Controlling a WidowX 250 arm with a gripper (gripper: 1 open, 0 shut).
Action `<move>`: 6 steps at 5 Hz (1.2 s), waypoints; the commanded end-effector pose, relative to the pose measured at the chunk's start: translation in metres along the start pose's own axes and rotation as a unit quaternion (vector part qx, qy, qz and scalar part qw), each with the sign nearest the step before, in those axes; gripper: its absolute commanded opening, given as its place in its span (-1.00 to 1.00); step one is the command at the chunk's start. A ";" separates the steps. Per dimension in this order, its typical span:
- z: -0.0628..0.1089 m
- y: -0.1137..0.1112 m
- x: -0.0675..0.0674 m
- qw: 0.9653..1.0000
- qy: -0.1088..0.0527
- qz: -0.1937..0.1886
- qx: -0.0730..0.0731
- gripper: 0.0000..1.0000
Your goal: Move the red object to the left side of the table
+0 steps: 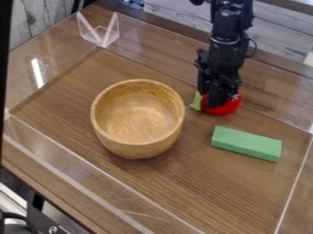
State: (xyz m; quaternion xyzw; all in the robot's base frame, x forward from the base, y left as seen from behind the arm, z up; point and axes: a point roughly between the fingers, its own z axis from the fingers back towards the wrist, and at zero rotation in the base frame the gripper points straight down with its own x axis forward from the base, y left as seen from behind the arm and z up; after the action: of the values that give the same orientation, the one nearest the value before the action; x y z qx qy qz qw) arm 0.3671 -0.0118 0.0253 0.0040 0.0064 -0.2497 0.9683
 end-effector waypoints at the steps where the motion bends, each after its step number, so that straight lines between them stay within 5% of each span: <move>1: 0.015 0.009 0.001 1.000 -0.026 -0.014 0.012 -1.00; 4: 0.010 0.016 -0.002 0.997 -0.036 -0.072 0.014 -1.00; 6: 0.062 0.034 -0.014 0.996 -0.060 -0.025 0.062 -1.00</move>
State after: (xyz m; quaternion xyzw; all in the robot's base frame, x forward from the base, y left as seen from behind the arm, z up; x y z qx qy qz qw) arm 0.3653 0.0204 0.0620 0.0357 -0.0330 -0.2777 0.9594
